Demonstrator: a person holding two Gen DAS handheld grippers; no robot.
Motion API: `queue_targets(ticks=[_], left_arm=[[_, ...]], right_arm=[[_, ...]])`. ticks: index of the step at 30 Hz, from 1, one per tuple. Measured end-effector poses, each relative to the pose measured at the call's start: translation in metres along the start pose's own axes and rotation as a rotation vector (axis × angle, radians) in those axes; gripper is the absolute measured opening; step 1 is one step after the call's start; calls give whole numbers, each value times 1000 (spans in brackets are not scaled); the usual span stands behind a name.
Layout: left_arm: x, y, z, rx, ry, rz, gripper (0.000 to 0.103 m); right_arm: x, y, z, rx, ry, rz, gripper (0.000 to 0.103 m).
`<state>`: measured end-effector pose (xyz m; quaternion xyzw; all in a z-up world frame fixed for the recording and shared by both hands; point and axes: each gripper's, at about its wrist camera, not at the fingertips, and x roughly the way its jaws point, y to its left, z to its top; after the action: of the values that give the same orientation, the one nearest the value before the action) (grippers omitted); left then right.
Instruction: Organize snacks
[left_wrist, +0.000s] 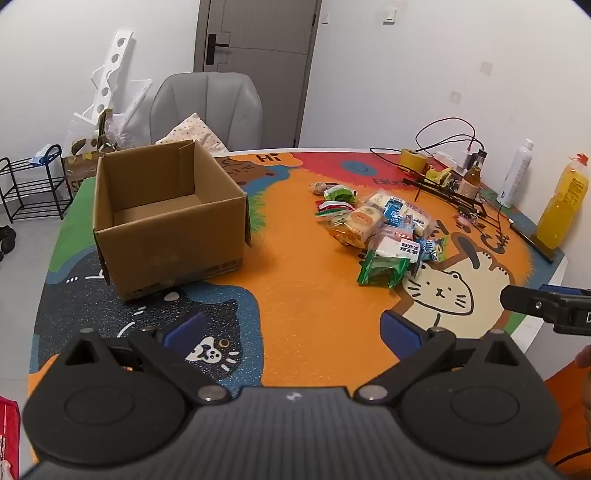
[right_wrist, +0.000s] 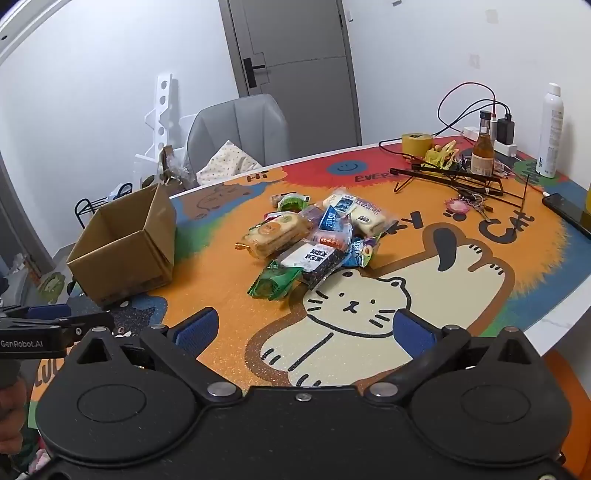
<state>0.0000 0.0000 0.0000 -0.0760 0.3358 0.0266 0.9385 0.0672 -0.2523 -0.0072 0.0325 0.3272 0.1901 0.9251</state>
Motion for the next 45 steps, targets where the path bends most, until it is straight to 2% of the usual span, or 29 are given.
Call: queue_targets(ticks=[20,45], left_arm=[[0,-6,3,13,-13,-26,101],[-5,1,8,0,-34,-8,101]], right_arm=[[-6,-3,4,21,-6,-9,103],[-8,3,3,1,-7,-8,103]])
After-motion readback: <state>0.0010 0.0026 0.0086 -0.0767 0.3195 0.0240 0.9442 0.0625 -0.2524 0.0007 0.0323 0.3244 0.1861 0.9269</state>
